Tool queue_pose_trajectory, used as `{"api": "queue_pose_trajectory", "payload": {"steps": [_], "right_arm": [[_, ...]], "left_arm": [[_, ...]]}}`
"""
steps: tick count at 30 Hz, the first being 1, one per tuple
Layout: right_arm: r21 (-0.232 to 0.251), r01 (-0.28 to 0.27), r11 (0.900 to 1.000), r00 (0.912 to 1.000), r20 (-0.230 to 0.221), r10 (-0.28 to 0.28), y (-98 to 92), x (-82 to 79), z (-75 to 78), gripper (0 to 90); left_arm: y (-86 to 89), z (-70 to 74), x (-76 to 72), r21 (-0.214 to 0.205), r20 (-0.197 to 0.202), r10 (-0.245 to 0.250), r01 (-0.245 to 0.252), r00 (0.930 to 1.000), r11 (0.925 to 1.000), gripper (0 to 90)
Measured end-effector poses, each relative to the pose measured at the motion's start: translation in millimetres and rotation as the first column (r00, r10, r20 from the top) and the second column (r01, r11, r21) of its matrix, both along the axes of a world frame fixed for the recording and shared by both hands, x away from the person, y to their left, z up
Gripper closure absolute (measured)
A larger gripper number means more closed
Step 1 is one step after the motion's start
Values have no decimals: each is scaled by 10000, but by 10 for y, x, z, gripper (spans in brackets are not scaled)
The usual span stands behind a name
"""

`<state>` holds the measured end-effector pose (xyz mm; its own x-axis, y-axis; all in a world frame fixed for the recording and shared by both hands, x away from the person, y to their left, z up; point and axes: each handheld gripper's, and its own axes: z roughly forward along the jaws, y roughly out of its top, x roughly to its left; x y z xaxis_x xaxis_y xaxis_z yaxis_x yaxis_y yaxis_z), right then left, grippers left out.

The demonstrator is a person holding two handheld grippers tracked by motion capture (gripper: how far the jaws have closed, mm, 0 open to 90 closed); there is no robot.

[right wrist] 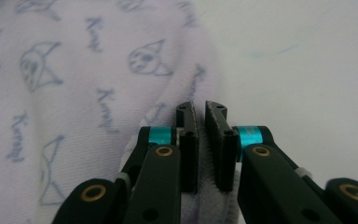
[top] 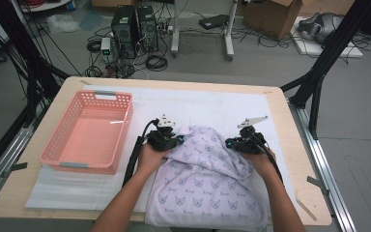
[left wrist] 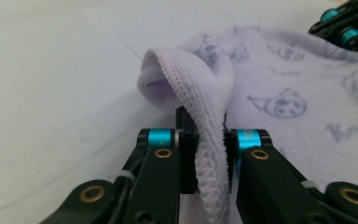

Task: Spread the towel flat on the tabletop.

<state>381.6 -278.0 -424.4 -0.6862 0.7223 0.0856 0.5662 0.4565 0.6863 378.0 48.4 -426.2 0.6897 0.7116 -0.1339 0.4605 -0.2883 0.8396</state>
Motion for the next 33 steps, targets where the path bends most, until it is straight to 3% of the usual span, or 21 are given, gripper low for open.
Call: {"api": "queue_pose_trajectory", "payload": {"steps": [2, 3, 5, 7, 9, 11, 13, 14, 15, 17, 18, 20, 21, 23, 26, 28, 29, 31, 32, 33], "right_arm": [[63, 626, 9980, 9940, 894, -629, -55, -5, 76, 851], [79, 929, 9956, 9844, 1494, -930, -78, -10, 116, 851], [-22, 1659, 9861, 9512, 2643, -1594, -107, -19, 204, 855], [236, 2272, 9736, 9179, 3289, -2221, -146, 4, 303, 859], [771, 2765, 9579, 8857, 3664, -2852, -174, 47, 401, 861], [865, 3150, 9451, 8593, 3969, -3227, -157, 122, 486, 862], [864, 3715, 9244, 8186, 4392, -3700, -147, 201, 551, 862], [945, 4040, 9099, 7953, 4552, -4004, -155, 237, 571, 861], [1017, 4362, 8941, 7790, 4546, -4318, -173, 274, 580, 858], [896, 4958, 8638, 7593, 4380, -4812, -225, 330, 571, 813], [1025, 5097, 8542, 7539, 4251, -5009, -254, 340, 558, 754], [1252, 5153, 8478, 7654, 3779, -5210, -298, 345, 539, 657], [1299, 5091, 8508, 7787, 3515, -5197, -313, 342, 531, 612], [1500, 4782, 8654, 8121, 2996, -5007, -347, 333, 530, 576], [1771, 4301, 8852, 8406, 2791, -4642, -362, 261, 574, 550], [1592, 4075, 8992, 8550, 2795, -4370, -375, 198, 596, 545], [1406, 3925, 9089, 8674, 2719, -4167, -384, 168, 588, 541], [983, 3810, 9193, 8878, 2389, -3934, -413, 112, 526, 519], [920, 3701, 9244, 8993, 2142, -3813, -435, 85, 474, 510], [778, 3664, 9272, 9055, 1995, -3745, -453, 53, 417, 509]], "left_arm": [[54, 88, -25, -395, 585, 327, -305, 9978, 9988, 839], [80, 133, -40, -614, 890, 521, -468, 9947, 9970, 840], [121, 233, -57, -640, 1478, 849, -761, 9854, 9950, 840], [160, 296, -60, -865, 2044, 1201, -1043, 9715, 9908, 840], [179, 306, -36, -924, 2295, 1551, -1371, 9609, 9862, 836], [185, 265, 8, -762, 2233, 1898, -1770, 9561, 9813, 790], [208, 200, 62, -855, 1396, 2194, -2090, 9656, 9742, 662], [218, 166, 84, -867, 954, 2258, -2179, 9695, 9721, 572], [227, 134, 92, -850, 719, 2212, -2150, 9726, 9729, 504], [241, 82, 89, -607, 563, 2019, -1985, 9778, 9782, 492], [247, 55, 93, -596, 459, 1988, -1960, 9790, 9788, 474], [259, 6, 124, -506, -17, 1891, -1890, 9820, 9807, 449], [252, -17, 135, -451, -180, 1894, -1900, 9817, 9807, 441], [223, -61, 154, -291, -427, 1796, -1809, 9828, 9831, 435], [159, -119, 166, 91, -591, 1613, -1610, 9851, 9869, 429], [131, -153, 176, 320, -635, 1618, -1600, 9848, 9866, 415], [117, -173, 183, 406, -661, 1635, -1610, 9843, 9861, 415], [94, -220, 200, 630, -824, 1548, -1499, 9845, 9867, 406], [81, -233, 197, 705, -700, 1505, -1456, 9861, 9868, 400], [67, -229, 190, 868, -616, 1514, -1458, 9866, 9855, 404]]}}
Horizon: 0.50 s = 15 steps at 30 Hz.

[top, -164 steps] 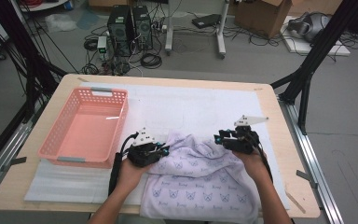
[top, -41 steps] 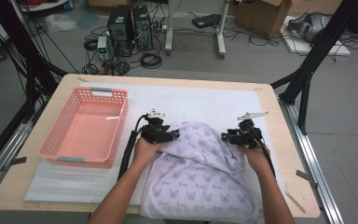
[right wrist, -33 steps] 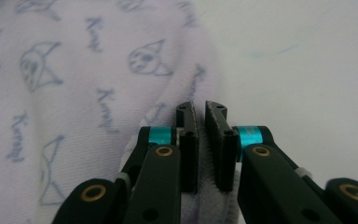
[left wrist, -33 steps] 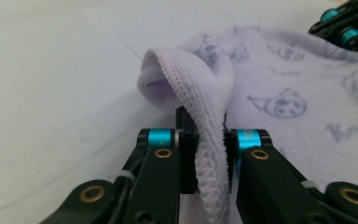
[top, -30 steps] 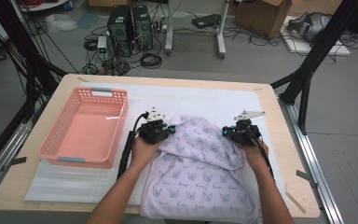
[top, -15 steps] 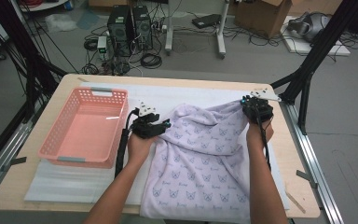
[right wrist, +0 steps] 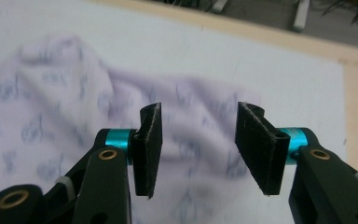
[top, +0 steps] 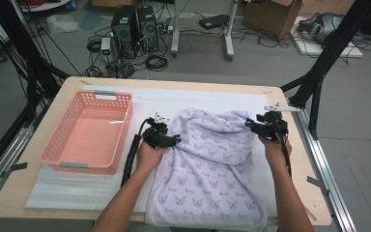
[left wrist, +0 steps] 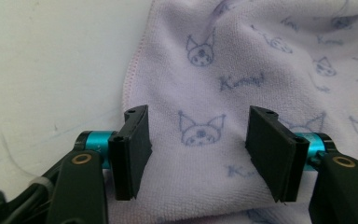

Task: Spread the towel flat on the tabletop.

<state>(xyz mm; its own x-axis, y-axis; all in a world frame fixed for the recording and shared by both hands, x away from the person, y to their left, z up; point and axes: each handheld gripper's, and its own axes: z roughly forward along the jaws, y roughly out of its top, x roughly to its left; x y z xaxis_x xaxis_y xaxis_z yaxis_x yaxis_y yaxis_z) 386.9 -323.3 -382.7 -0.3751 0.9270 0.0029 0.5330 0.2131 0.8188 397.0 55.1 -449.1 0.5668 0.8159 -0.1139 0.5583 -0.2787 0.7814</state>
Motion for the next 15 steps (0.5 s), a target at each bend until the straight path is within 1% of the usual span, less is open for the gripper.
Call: {"api": "queue_pose_trajectory", "payload": {"steps": [1, 2, 3, 4, 5, 6, 7, 8, 9, 10, 11, 12, 13, 14, 15], "right_arm": [[1, -69, 10000, 9997, -215, 69, -14, -36, -56, 502], [4, -173, 9998, 9988, -451, 173, -30, -56, -108, 485], [90, -232, 9997, 9984, -521, 237, -39, -90, -153, 488], [126, -370, 9992, 9977, -557, 376, -48, -120, -193, 489], [125, -412, 9991, 9972, -624, 419, -54, -150, -221, 485], [211, -522, 9984, 9966, -620, 534, -65, -180, -245, 487], [324, -627, 9975, 9955, -695, 648, -70, -205, -264, 485], [322, -683, 9971, 9946, -757, 706, -74, -229, -278, 482], [441, -777, 9960, 9934, -807, 810, -80, -247, -292, 476], [684, -900, 9936, 9909, -941, 963, -77, -260, -307, 458], [848, -1016, 9912, 9877, -1106, 1107, -60, -267, -322, 446], [909, -1167, 9890, 9845, -1209, 1273, -31, -267, -342, 437], [923, -1395, 9859, 9799, -1302, 1509, 6, -260, -368, 430], [937, -1584, 9829, 9744, -1463, 1709, 58, -246, -397, 420], [985, -1783, 9790, 9672, -1655, 1928, 119, -229, -433, 418]], "left_arm": [[-8, 4, -9, 172, 114, -136, 134, 9998, 9998, 447], [-1, 12, -11, 163, 113, -463, 461, 9989, 9988, 562], [-4, 16, -16, -170, -112, -641, 640, 9979, 9978, 745], [-17, 37, -30, 119, 9, -587, 587, 9983, 9982, 836], [-19, 55, -42, 330, 227, -388, 380, 9990, 9987, 857], [13, 76, -43, 277, 369, -16, 6, 9993, 9996, 862], [62, 102, -43, 115, 524, 408, -415, 9978, 9991, 864], [120, 134, -41, -33, 726, 839, -839, 9938, 9965, 864], [182, 166, -41, -155, 905, 1237, -1228, 9882, 9923, 864], [240, 194, -41, -188, 1010, 1491, -1479, 9837, 9888, 864], [289, 212, -44, -184, 1101, 1700, -1690, 9793, 9854, 864], [326, 219, -48, -223, 1135, 1867, -1854, 9758, 9824, 864], [355, 217, -52, -225, 1137, 1931, -1918, 9746, 9812, 863], [380, 203, -68, -259, 1251, 1968, -1951, 9724, 9804, 862], [398, 180, -84, -308, 1302, 1976, -1952, 9716, 9803, 860]]}}
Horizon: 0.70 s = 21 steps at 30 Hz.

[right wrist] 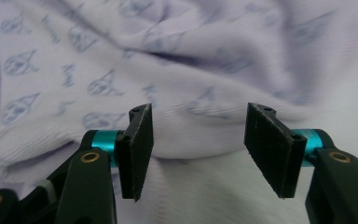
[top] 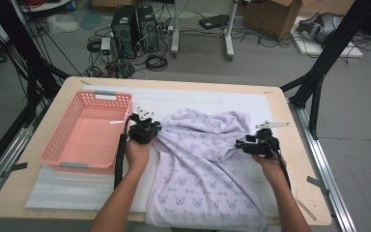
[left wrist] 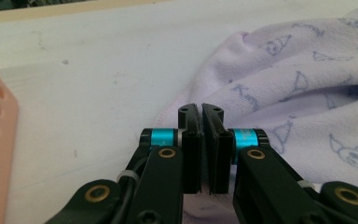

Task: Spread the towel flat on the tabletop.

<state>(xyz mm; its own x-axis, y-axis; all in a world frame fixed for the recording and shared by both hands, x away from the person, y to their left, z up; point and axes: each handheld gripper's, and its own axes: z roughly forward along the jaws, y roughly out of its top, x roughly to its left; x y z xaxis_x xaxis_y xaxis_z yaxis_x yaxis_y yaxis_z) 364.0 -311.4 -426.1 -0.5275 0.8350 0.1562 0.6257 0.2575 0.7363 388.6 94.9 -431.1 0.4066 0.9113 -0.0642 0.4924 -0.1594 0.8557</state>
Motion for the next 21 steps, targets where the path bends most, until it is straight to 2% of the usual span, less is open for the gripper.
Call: {"api": "queue_pose_trajectory", "payload": {"steps": [1, 2, 3, 4, 5, 6, 7, 8, 9, 10, 11, 12, 13, 15, 16, 17, 18, 20, 21], "right_arm": [[29, -269, 9996, 9995, -188, 269, 71, 15, -40, 430], [-167, -539, 9984, 9980, -329, 533, 145, 27, -81, 446], [-542, -684, 9962, 9970, -402, 663, 219, 40, -126, 466], [-930, -673, 9934, 9976, -225, 655, 282, 41, -155, 515], [-1224, -701, 9900, 9974, 73, 715, 316, 41, -150, 702], [-1548, -895, 9839, 9952, 244, 944, 338, 51, -148, 838], [-1887, -1006, 9769, 9930, 421, 1104, 356, 63, -143, 868], [-2212, -936, 9707, 9925, 569, 1086, 363, 86, -137, 874], [-2653, -498, 9629, 9933, 874, 754, 356, 116, -129, 876], [-2854, -32, 9584, 9932, 1109, 363, 322, 159, -115, 876], [-2858, 564, 9566, 9887, 1490, -138, 261, 206, -90, 877], [-2928, 1268, 9477, 9781, 1956, -704, 193, 242, -55, 877], [-2920, 1994, 9354, 9639, 2303, -1336, 127, 278, -24, 877], [-3004, 3198, 8986, 9289, 2866, -2347, -4, 329, 15, 877], [-2864, 3673, 8849, 9129, 2930, -2841, -71, 344, 25, 876], [-2468, 3898, 8872, 9054, 2785, -3204, -138, 355, 26, 871], [-2010, 3948, 8965, 9067, 2426, -3449, -188, 360, 24, 848], [-1671, 3881, 9063, 9091, 2312, -3466, -217, 327, 36, 721], [-1358, 3684, 9197, 9140, 2336, -3316, -224, 300, 47, 671]], "left_arm": [[12, -31, -12, -117, -81, -32, 31, 10000, 9999, 858], [25, -63, -25, -196, -151, -96, 93, 9998, 9998, 853], [34, -95, -37, -369, -153, -117, 111, 9998, 9993, 836], [45, -120, -48, -514, -256, -120, 107, 9996, 9986, 816], [60, -141, -51, -685, -357, -192, 167, 9992, 9975, 776], [72, -156, -55, -900, -472, -247, 204, 9986, 9957, 711], [86, -165, -60, -1048, -551, -332, 272, 9979, 9941, 657], [92, -169, -73, -1138, -507, -344, 285, 9981, 9931, 629], [95, -172, -87, -1200, -479, -428, 367, 9979, 9921, 596], [94, -176, -98, -1278, -486, -525, 459, 9974, 9907, 563], [91, -178, -113, -1281, -530, -604, 532, 9968, 9903, 541], [82, -182, -128, -1346, -530, -681, 604, 9963, 9891, 523], [73, -183, -145, -1390, -551, -738, 655, 9958, 9881, 509], [50, -183, -165, -1446, -808, -1069, 944, 9910, 9850, 476], [36, -181, -177, -1466, -908, -1258, 1116, 9879, 9829, 464], [20, -177, -188, -1449, -952, -1443, 1297, 9849, 9809, 464], [2, -173, -197, -1495, -933, -1666, 1516, 9816, 9771, 464], [-29, -168, -212, -1533, -994, -1955, 1791, 9756, 9718, 462], [-44, -174, -214, -1501, -1019, -2035, 1872, 9738, 9708, 459]]}}
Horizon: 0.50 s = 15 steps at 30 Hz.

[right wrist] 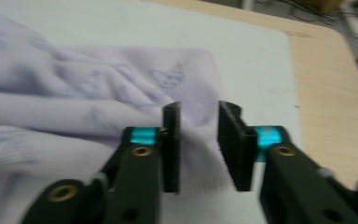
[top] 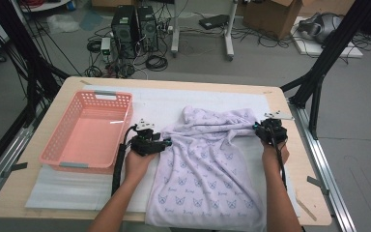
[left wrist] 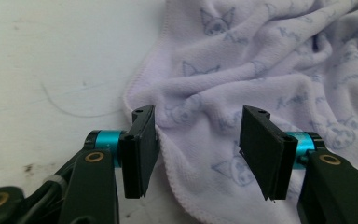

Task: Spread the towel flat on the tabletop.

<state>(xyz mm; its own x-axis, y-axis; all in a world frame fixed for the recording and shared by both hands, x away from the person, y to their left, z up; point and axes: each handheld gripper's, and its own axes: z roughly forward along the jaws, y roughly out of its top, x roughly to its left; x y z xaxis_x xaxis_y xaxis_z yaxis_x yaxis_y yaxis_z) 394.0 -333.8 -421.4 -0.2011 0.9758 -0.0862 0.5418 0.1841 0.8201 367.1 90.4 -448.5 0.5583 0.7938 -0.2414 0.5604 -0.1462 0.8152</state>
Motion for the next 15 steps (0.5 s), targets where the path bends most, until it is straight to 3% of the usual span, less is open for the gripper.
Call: {"api": "queue_pose_trajectory", "payload": {"steps": [1, 3, 6, 8, 9, 10, 11, 12, 14, 15], "right_arm": [[275, -248, 9993, 9997, 66, 247, 2, -37, 21, 656], [373, -736, 9966, 9971, 234, 728, 21, -130, 68, 641], [584, -1623, 9850, 9866, 279, 1609, 58, -293, 136, 623], [879, -2399, 9668, 9707, 95, 2400, 77, -391, 147, 600], [784, -2706, 9595, 9624, -8, 2715, 86, -441, 141, 598], [632, -2889, 9553, 9570, -97, 2901, 92, -490, 128, 599], [641, -3031, 9508, 9523, -170, 3047, 85, -527, 104, 599], [898, -3148, 9449, 9477, -246, 3181, 72, -553, 74, 600], [1065, -3196, 9415, 9435, -560, 3266, 71, -594, -2, 608], [1007, -3283, 9392, 9395, -683, 3357, 79, -606, -46, 615]], "left_arm": [[-11, -10, 1, 146, -84, -46, 47, 10000, 9999, 452], [-42, -40, 5, 289, -318, -152, 161, 9994, 9995, 435], [-87, -36, -15, 546, -275, -458, 472, 9986, 9974, 459], [-137, -30, -43, 1064, -76, -560, 565, 9984, 9927, 521], [-153, -26, -59, 1439, 50, -638, 624, 9980, 9876, 652], [-156, -23, -63, 1557, 122, -642, 616, 9979, 9859, 768], [-147, -20, -61, 1399, 13, -553, 546, 9985, 9887, 829], [-128, -9, -63, 1512, -1, -366, 362, 9993, 9878, 843], [-65, 21, -85, 1858, 457, 353, -432, 9983, 9816, 854], [6, 33, -97, 1558, 636, 705, -797, 9955, 9846, 855]]}}
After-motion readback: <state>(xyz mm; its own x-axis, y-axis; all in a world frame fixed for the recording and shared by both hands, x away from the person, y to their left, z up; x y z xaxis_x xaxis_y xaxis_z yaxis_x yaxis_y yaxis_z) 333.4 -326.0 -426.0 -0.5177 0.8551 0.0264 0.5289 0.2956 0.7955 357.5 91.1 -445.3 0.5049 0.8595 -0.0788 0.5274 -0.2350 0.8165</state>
